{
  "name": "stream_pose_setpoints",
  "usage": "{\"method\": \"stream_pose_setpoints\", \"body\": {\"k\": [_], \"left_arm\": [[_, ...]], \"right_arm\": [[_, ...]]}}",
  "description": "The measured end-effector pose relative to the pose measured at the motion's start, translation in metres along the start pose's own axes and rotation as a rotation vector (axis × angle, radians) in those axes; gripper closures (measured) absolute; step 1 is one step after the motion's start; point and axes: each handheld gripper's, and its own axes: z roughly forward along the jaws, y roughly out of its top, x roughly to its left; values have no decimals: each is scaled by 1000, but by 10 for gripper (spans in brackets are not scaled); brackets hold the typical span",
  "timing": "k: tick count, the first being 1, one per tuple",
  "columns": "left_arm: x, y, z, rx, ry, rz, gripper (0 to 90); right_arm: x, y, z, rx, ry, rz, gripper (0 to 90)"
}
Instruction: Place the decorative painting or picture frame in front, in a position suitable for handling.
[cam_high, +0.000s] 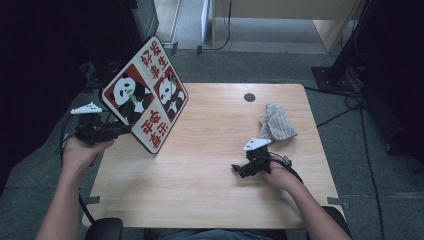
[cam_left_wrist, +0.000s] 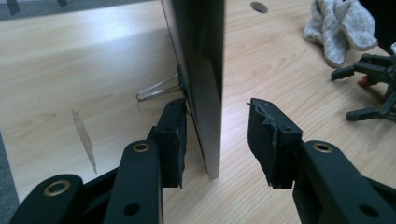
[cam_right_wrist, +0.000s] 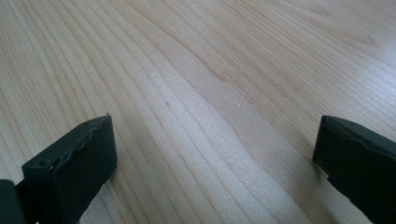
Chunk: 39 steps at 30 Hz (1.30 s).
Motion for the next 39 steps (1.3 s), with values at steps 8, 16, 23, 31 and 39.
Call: {"method": "stream_pose_setpoints", "body": {"k": [8,16,23,31,39], "left_arm": [[3,29,-10,5,6,-12,569],[12,60,-16,26,15,1,569],[13,87,-16,53,22,15,569],[22,109,-12,67,5,2,568],[31,142,-5,114,9,2,553]], "right_arm": [[1,0,0,-1,-3,0,0],[1,-1,0,-4,-6,-1,0],[1,0,0,-2,-5,0,0],[1,0,0,-2,-6,-2,0],[1,0,0,-1,-5,-1,0]]}}
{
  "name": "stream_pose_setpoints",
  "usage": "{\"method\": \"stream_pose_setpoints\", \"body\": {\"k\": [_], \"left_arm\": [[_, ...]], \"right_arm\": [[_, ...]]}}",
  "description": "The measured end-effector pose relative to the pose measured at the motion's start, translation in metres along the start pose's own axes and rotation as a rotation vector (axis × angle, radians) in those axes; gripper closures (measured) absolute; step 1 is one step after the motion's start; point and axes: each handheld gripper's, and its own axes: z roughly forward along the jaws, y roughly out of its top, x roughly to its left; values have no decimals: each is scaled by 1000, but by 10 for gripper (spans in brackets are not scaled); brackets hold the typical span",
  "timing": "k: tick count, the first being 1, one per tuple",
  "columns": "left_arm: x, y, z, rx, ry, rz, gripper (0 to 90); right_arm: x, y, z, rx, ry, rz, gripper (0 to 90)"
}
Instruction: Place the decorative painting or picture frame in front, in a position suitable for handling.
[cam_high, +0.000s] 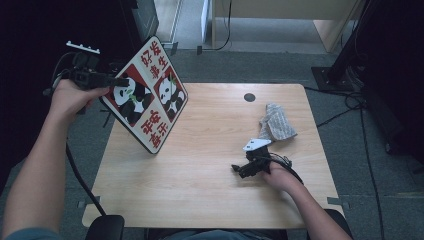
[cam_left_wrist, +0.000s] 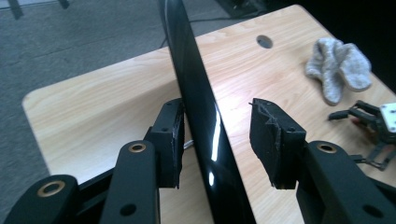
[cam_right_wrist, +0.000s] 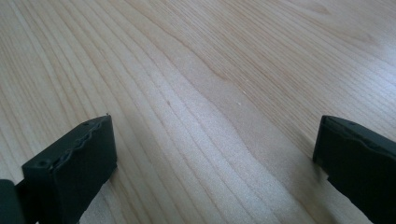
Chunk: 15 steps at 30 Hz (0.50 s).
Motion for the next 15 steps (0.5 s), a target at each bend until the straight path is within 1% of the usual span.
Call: {"method": "stream_pose_setpoints", "body": {"k": [1,3,6,7,8,11,12,13,14,15], "left_arm": [[2,4,1,13,-4,2,553],[4,11,4,21,-10,2,552],[8,21,7,20,-16,-3,549],[9,24,8,20,-25,-7,549],[10,27,9,20,-29,-1,550],[12,34,13,26,-15,8,557],[14,37,15,33,-18,-3,569],[15,38,16,39,-8,-5,577],[16,40,17,38,-1,-2,577],[17,41,17,33,-3,2,584]], "right_arm": [[0,0,0,0,0,0,0],[0,0,0,1,-1,3,0],[1,0,0,0,1,2,0],[1,0,1,-1,0,4,0],[1,1,1,-1,-1,3,0],[1,1,1,0,-1,3,0],[1,1,1,0,-1,3,0],[1,1,1,0,-1,3,0],[1,1,1,0,-1,3,0],[1,1,1,0,-1,3,0]]}}
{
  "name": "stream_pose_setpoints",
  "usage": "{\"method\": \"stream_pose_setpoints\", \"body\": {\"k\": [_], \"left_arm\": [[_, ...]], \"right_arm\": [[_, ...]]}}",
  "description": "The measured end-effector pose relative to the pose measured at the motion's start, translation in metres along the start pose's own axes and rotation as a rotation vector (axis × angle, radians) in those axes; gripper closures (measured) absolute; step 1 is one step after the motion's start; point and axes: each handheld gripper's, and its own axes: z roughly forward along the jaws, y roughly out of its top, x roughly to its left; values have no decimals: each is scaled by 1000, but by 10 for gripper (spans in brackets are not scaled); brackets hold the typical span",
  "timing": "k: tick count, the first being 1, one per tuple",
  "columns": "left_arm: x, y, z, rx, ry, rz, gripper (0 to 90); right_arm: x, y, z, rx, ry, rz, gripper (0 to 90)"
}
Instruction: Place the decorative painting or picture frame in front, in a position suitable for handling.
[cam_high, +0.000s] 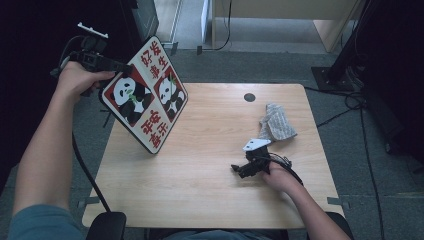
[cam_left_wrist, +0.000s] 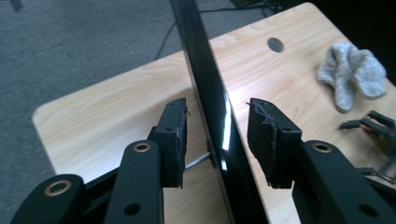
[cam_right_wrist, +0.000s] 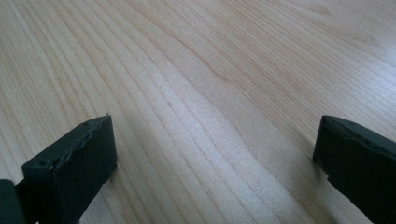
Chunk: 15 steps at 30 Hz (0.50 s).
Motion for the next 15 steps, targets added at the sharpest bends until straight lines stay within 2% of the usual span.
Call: {"method": "stream_pose_setpoints", "body": {"k": [3,5,7,9,11,15], "left_arm": [[3,3,2,9,10,-23,568],[5,4,5,16,10,-25,553],[7,4,7,10,-24,-21,562],[8,4,7,-13,-25,-11,577],[9,6,9,-9,-28,-22,584],[10,9,12,42,-34,-87,561]], "right_arm": [[0,0,0,0,0,0,0],[0,0,0,0,0,2,0],[0,0,0,0,0,2,0],[0,0,0,-1,0,3,0],[1,0,0,-1,-1,4,0],[1,0,0,-1,-2,4,0]]}}
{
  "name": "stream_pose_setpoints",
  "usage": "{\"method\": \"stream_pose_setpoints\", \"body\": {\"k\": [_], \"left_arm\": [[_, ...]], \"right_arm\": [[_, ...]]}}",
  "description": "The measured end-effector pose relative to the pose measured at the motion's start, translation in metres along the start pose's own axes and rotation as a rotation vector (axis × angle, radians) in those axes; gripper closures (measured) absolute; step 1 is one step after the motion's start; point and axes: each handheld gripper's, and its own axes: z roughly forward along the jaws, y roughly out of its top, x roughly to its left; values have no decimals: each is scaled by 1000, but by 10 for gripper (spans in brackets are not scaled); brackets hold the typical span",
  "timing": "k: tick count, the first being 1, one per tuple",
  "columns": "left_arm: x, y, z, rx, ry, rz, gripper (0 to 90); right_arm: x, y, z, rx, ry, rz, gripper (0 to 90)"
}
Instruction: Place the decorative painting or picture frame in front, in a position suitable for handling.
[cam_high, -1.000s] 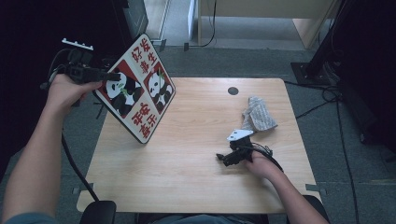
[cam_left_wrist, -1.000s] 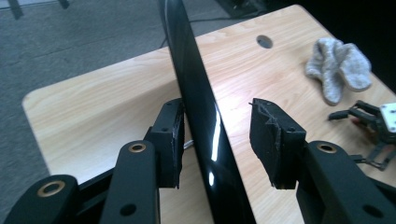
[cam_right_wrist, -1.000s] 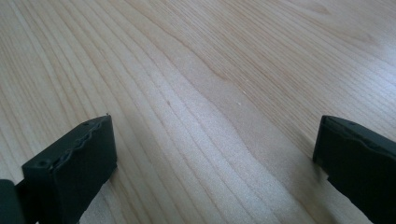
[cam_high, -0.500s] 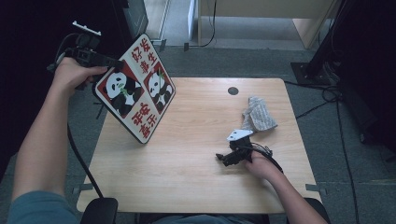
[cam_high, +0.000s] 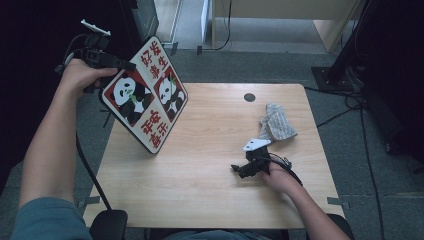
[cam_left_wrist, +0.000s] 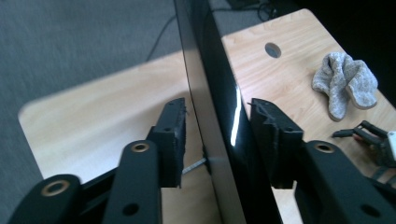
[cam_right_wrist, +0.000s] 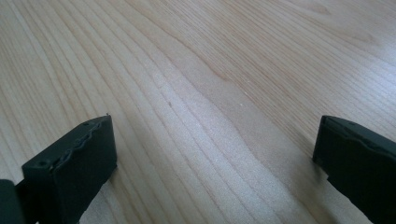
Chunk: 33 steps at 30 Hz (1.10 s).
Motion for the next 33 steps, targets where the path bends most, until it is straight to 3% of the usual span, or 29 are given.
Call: {"method": "stream_pose_setpoints", "body": {"k": [5,7,10,14,15,16,26,30,33], "left_arm": [[-3,5,3,16,7,12,617],[-7,7,6,36,18,35,630],[-11,9,16,102,40,63,646],[-10,12,15,73,47,25,705],[-9,12,15,77,32,-3,714],[-8,13,15,92,25,-7,718],[-10,13,32,175,57,25,757],[-10,14,32,176,56,21,766],[-12,14,32,185,58,-6,771]], "right_arm": [[0,0,0,0,-1,0,0],[0,0,0,0,-1,0,0],[0,0,0,-1,-1,0,0],[0,0,0,0,-2,1,0],[0,0,0,0,-2,1,0],[0,0,0,-1,-3,2,0],[0,0,0,-1,-3,2,0],[0,0,0,-1,-3,1,0],[1,0,0,-1,-3,3,0]]}}
